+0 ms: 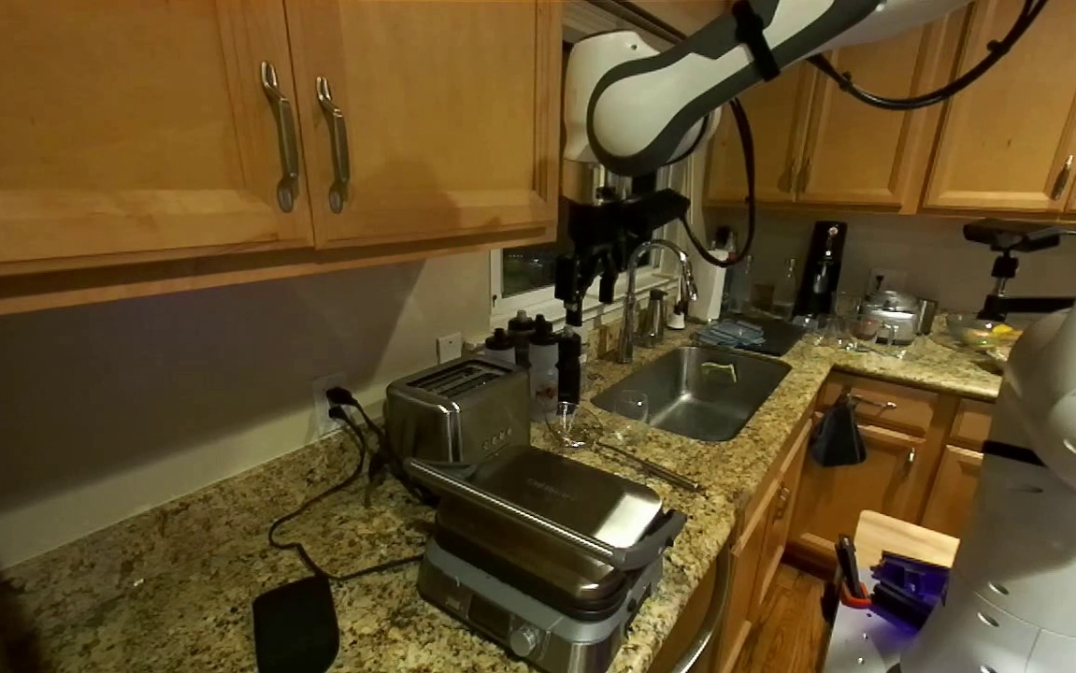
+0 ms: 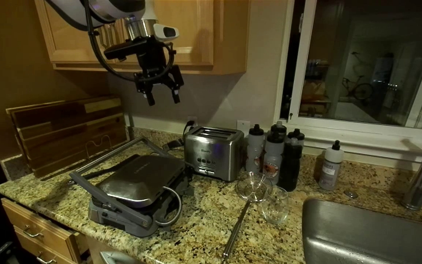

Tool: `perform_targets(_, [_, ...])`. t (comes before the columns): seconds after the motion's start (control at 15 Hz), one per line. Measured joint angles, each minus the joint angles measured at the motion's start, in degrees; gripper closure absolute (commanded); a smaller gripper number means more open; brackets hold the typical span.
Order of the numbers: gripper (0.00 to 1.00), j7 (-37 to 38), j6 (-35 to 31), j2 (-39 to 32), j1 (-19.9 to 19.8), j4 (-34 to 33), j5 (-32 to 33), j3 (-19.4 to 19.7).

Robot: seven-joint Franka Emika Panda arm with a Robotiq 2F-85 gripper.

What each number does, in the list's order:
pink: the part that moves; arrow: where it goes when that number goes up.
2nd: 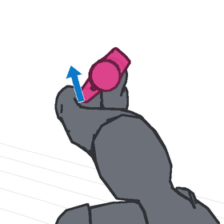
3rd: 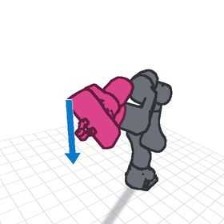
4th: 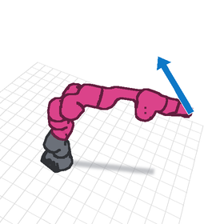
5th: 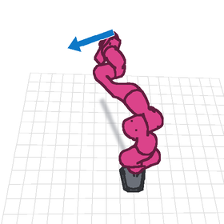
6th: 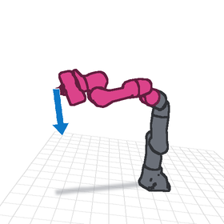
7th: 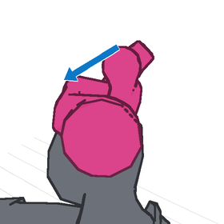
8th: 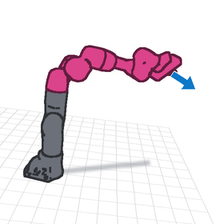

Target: Close the sandwich maker

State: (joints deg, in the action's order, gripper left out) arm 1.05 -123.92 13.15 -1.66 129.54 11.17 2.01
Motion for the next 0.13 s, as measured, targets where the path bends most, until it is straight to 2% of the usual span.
perform_targets(0.13, [0.00, -0.04, 0.02, 1.30, -0.81, 0.71, 0.00, 0.67])
